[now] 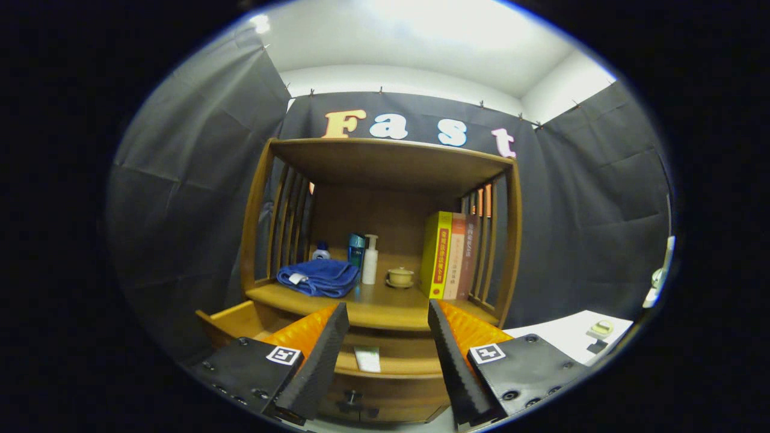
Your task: Pull open the drawer, take out the items inside it, and place them on the countertop above the cabinet.
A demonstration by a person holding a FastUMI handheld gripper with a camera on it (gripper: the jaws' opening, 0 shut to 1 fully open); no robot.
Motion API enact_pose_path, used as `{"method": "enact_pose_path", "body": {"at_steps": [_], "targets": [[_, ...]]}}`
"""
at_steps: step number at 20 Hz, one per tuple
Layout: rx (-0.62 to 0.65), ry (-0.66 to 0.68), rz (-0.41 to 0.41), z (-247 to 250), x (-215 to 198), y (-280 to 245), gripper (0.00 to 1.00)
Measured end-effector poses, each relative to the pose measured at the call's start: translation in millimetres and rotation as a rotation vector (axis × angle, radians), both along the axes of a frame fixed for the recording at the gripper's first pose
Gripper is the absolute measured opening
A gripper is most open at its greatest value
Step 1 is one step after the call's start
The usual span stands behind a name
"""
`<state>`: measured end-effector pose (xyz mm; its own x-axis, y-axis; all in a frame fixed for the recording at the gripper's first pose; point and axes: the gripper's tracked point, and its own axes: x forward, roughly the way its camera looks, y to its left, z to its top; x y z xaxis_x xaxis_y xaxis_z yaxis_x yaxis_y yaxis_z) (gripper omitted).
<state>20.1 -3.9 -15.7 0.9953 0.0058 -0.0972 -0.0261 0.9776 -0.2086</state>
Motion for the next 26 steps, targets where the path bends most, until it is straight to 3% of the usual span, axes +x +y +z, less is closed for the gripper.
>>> {"method": "enact_pose_path", "body": {"at_steps": [3, 8, 14, 19, 26], "targets": [[0.018, 0.197, 0.02, -2, 59, 5, 0.88], [0.0, 0.583, -0.003, -89, 120, 8, 0.91], [-0.012, 0.906, -0.064, -200, 123, 0, 0.92], [-0.034, 1.068, -0.113, -244, 116, -12, 0.92], [-0.021, 1.199, -0.13, -267, 99, -15, 0.88]]}}
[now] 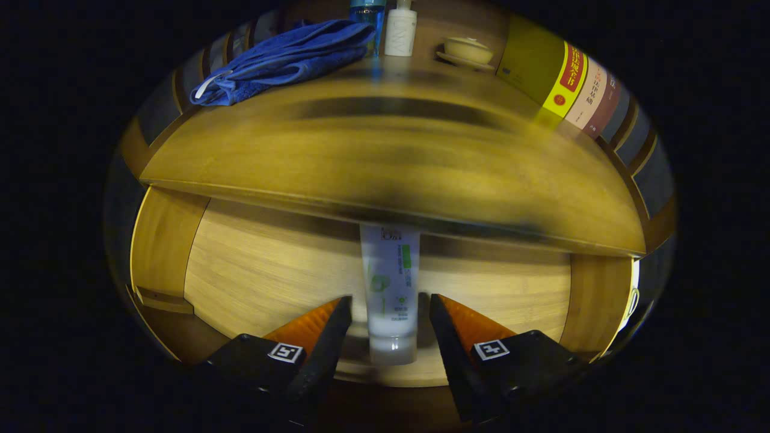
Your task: Pull open the drawer, take out the items inside it, and place them on the countertop above the cabinet.
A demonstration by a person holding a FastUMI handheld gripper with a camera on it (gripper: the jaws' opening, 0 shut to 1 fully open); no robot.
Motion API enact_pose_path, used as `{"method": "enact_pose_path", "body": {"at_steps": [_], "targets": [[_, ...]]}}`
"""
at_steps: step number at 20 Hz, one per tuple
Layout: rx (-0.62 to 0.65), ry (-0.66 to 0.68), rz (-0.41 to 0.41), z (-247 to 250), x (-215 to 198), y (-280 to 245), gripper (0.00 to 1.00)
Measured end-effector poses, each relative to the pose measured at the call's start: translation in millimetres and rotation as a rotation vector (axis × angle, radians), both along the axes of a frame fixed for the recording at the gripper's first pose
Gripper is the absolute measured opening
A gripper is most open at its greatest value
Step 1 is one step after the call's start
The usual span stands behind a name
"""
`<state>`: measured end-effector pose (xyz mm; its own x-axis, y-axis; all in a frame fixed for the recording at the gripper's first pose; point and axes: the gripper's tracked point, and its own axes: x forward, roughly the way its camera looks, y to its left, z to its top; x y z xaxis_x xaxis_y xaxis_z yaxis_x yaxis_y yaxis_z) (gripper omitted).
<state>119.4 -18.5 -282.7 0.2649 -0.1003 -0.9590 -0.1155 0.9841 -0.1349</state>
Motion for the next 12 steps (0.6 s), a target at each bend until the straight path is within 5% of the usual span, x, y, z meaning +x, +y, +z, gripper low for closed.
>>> {"method": "enact_pose_path", "body": {"at_steps": [7, 12], "targets": [[0.036, 0.042, -0.035, -1, 11, 5, 0.55], [0.07, 0.026, -0.044, 15, 42, 15, 0.46]]}}
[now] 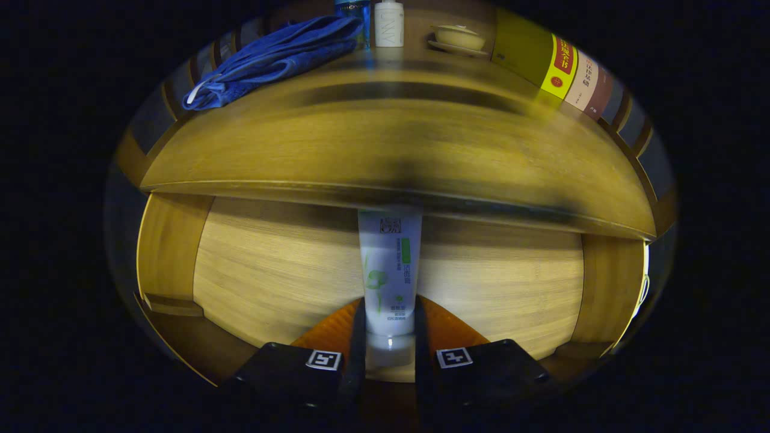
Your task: Pull open the drawer, take out the items inside it, and place them on the countertop above the cabinet.
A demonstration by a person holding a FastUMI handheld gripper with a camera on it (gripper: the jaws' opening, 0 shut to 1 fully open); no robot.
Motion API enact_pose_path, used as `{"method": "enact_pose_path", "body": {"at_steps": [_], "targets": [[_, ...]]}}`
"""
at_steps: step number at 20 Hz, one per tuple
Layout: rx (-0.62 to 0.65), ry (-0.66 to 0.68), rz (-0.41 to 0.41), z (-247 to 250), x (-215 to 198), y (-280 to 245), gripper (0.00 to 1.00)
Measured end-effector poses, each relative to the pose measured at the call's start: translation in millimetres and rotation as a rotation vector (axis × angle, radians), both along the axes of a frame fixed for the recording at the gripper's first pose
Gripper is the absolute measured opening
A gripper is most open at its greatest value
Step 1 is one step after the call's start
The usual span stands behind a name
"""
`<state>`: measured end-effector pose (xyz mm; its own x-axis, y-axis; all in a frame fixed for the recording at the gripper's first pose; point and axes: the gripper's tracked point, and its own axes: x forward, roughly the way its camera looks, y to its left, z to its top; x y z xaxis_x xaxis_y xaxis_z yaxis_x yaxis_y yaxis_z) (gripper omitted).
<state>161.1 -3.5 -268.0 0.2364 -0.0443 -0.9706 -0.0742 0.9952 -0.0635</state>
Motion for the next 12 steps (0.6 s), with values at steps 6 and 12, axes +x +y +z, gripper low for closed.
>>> {"method": "enact_pose_path", "body": {"at_steps": [6, 12], "targets": [[0.098, -0.069, -0.022, 68, 61, 24, 0.43], [0.147, -0.087, -0.006, 108, 28, 31, 0.43]]}}
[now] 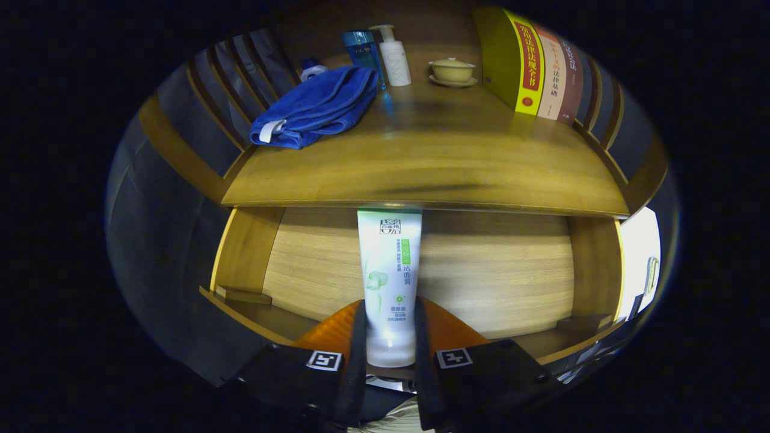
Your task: Pull open the drawer, take out the items inside it, and place them on the countertop above the cabinet.
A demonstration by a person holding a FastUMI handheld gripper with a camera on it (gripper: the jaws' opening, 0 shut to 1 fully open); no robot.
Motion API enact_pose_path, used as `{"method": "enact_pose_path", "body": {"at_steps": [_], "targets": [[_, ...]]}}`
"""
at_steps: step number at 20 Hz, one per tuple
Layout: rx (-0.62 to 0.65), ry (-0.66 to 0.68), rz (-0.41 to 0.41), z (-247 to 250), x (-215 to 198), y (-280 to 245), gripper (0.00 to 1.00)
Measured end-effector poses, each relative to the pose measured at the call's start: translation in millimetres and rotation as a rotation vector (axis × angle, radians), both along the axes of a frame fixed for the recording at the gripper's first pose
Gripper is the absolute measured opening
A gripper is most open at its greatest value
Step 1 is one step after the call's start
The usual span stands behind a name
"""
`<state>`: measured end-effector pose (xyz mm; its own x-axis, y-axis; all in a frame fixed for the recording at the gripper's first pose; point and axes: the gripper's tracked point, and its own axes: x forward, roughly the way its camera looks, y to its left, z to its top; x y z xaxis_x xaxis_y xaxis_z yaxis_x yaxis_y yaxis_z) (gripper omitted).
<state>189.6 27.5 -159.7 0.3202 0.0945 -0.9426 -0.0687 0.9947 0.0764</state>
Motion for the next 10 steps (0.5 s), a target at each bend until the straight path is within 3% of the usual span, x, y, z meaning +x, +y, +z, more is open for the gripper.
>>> {"method": "enact_pose_path", "body": {"at_steps": [6, 10], "targets": [[0.011, 0.006, -0.041, 17, 2, -13, 0.43], [-0.002, 0.0, -0.013, 38, -13, -19, 0.43]]}}
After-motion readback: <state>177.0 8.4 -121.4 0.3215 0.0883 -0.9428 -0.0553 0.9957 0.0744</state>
